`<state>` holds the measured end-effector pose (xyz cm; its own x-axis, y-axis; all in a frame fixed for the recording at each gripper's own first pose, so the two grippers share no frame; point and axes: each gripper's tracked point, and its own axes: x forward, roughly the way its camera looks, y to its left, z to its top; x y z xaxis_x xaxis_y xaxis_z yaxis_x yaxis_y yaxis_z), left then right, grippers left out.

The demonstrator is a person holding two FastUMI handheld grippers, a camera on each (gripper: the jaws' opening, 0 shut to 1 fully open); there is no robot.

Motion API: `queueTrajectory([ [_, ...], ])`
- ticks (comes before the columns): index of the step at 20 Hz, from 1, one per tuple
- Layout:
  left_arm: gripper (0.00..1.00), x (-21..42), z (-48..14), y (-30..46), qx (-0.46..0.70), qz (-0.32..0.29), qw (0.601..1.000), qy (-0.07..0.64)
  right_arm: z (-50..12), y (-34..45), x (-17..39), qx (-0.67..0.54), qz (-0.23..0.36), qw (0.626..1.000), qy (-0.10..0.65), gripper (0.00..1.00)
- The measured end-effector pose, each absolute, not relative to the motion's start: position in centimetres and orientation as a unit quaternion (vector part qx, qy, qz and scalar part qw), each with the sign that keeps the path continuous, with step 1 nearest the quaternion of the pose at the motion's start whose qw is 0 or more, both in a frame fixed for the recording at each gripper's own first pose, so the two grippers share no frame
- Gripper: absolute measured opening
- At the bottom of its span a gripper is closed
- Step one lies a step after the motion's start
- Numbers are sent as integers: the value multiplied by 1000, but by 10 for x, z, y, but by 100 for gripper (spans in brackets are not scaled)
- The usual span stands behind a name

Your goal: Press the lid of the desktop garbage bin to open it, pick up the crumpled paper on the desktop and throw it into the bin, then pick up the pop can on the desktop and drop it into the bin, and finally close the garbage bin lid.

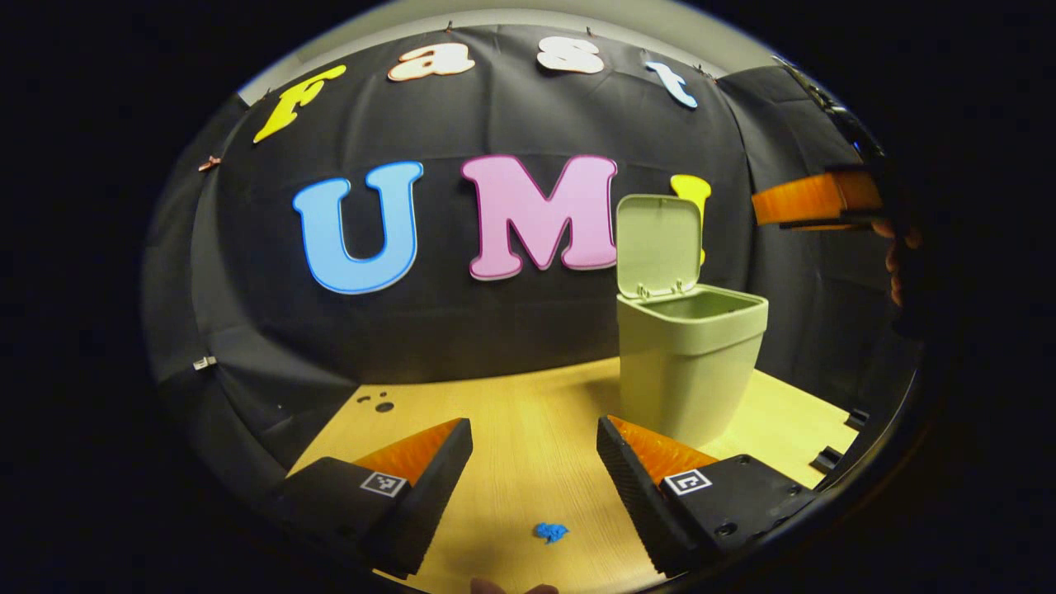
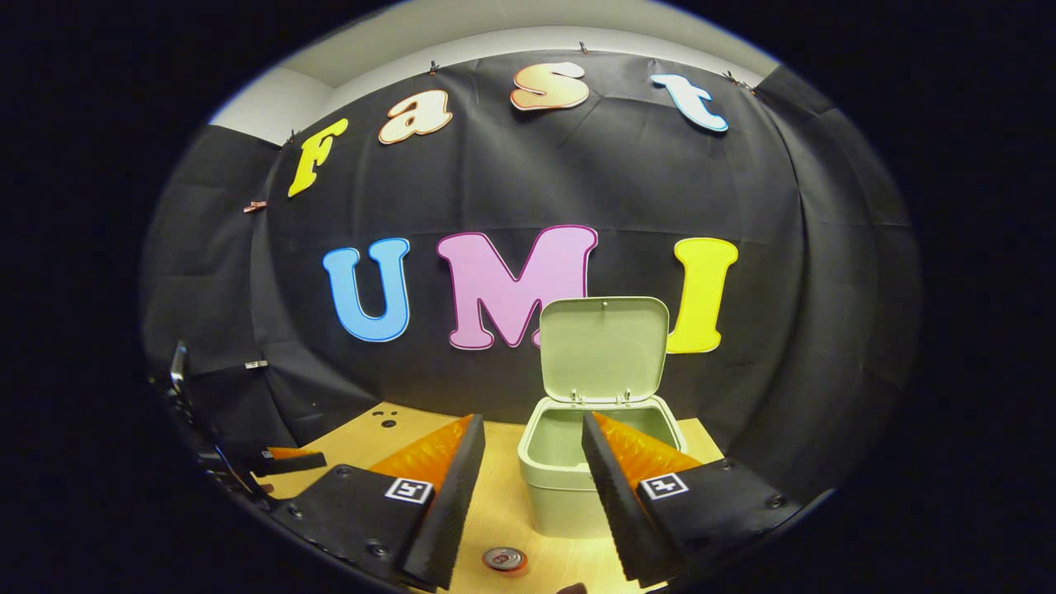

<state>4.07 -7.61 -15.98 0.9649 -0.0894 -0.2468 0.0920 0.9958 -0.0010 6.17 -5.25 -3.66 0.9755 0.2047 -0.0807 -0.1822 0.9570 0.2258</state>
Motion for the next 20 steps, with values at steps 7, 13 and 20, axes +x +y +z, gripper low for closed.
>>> queueTrajectory([
  [7,98,40,-257,-91,-17,-74,970,231,-37,-61,41,93,79,991,60,79],
  [13,98,49,-314,-98,-28,-77,953,291,-37,-68,30,89,63,992,64,79],
  [20,98,53,-369,-89,-22,-60,935,349,-42,-84,18,81,39,993,75,79],
])
